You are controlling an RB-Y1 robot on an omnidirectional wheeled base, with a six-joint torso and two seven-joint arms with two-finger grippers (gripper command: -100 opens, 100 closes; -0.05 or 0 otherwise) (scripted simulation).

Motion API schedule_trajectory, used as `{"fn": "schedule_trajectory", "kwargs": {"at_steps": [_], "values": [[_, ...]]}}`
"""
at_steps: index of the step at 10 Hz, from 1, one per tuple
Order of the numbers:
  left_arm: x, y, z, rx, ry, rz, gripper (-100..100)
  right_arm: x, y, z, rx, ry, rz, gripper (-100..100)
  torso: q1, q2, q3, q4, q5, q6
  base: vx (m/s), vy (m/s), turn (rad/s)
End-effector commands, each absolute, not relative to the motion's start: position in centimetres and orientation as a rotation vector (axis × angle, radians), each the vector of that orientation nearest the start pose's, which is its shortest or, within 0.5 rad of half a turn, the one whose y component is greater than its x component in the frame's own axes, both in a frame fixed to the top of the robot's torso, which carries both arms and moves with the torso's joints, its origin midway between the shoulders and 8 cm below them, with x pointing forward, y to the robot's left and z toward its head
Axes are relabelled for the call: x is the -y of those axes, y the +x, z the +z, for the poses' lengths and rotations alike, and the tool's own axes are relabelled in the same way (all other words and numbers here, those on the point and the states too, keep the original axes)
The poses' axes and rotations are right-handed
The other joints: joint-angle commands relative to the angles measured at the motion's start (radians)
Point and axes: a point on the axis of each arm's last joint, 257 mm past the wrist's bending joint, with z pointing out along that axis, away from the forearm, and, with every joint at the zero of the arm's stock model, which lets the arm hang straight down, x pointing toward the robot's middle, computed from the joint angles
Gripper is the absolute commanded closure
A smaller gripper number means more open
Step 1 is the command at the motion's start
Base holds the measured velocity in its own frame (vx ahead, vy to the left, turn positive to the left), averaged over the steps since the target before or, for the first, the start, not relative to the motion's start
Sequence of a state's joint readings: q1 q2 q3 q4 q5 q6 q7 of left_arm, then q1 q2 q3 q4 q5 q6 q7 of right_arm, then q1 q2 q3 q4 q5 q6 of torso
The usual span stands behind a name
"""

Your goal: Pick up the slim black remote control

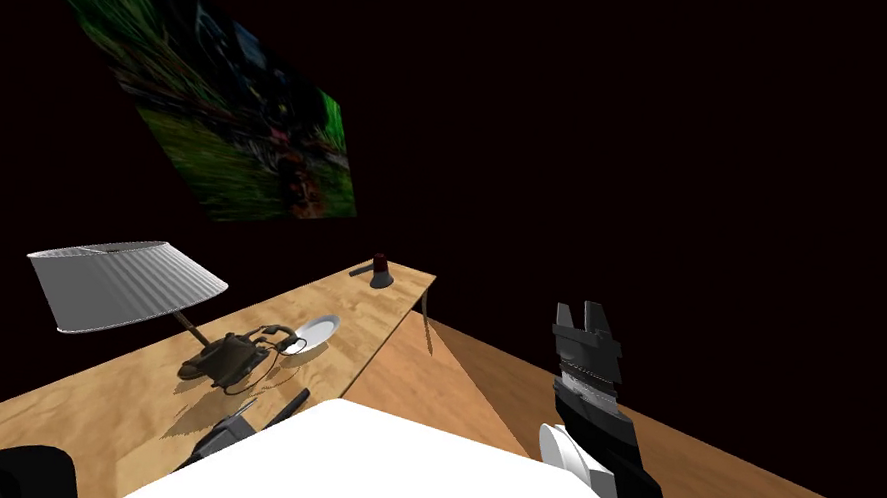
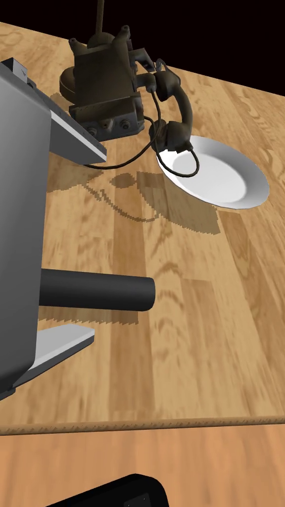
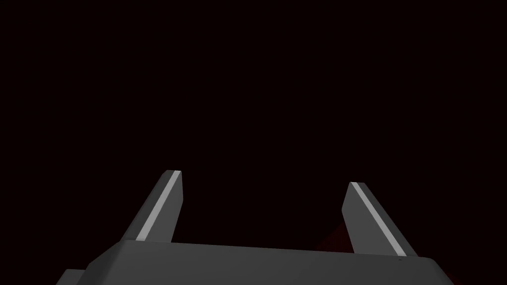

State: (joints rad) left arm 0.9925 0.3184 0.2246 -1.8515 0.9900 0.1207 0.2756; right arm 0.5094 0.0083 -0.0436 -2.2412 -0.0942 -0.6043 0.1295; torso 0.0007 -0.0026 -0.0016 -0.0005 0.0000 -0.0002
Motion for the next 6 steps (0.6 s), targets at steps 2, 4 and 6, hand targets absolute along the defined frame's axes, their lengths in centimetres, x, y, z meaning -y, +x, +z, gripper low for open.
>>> {"fn": "schedule_trajectory", "kwargs": {"at_steps": [2, 4, 6], "values": [[-48.8, 11.4, -41.4, -0.462, -2.459, -0.876, -100, 30.7, 32.7, 2.4, -0.534, 0.626, 1.198, 0, -0.001, 0.001, 0.001, 0.0, 0.0, 0.0, 0.026, 0.007, -0.061], [-48.8, 9.5, -42.6, -0.423, -2.536, -0.838, -100, 30.7, 32.7, 2.4, -0.534, 0.626, 1.198, 0, 0.0, 0.001, 0.0, 0.0, 0.0, 0.0, 0.052, 0.022, -0.099], [-48.7, 7.6, -43.7, -0.382, -2.608, -0.8, -100, 30.7, 32.7, 2.4, -0.534, 0.626, 1.198, 0, 0.001, -0.001, 0.0, 0.0, 0.0, 0.0, 0.05, 0.036, -0.091]]}}
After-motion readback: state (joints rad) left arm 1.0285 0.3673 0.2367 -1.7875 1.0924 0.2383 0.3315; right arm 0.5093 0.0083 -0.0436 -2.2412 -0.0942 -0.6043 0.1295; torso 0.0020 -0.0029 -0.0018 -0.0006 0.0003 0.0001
